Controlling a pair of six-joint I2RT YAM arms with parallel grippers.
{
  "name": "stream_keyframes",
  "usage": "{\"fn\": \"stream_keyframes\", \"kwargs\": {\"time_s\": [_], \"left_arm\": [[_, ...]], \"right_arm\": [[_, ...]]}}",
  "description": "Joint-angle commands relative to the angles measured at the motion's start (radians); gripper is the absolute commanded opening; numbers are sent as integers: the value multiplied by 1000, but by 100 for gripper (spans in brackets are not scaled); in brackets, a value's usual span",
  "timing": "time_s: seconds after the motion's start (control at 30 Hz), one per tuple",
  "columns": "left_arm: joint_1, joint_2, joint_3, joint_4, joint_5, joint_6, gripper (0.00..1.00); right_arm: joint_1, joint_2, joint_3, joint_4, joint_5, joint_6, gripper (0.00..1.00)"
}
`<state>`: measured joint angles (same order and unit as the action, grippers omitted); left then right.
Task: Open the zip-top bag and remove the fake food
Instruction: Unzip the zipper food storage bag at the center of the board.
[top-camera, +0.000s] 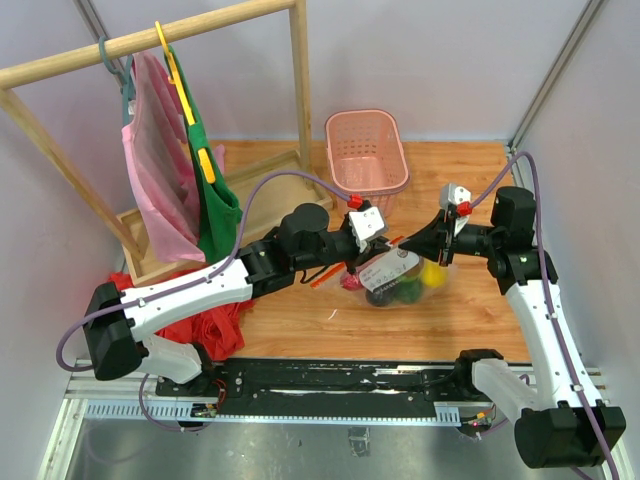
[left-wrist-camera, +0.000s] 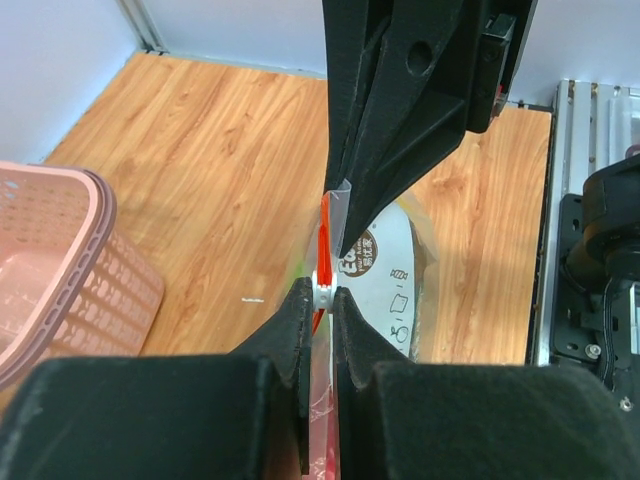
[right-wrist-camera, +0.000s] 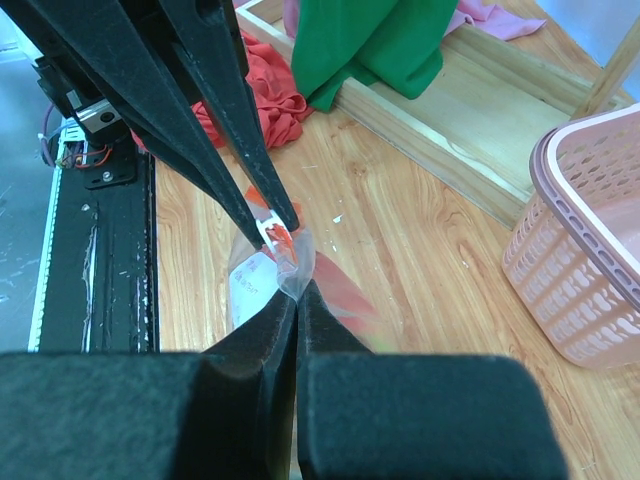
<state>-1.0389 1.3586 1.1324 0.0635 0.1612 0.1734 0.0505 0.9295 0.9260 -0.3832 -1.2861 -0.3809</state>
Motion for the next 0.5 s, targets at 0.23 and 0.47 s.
{"fn": "stream_keyframes", "kwargs": {"time_s": [0.23,0.47], "left_arm": [[20,-26,-44,6,21,-14,0],[21,2,-22,13,58,-14,0]], "right_arm": [[0,1,71,-166,-67,-226,18],[25,17,98,-250,-88,-334,51]]}}
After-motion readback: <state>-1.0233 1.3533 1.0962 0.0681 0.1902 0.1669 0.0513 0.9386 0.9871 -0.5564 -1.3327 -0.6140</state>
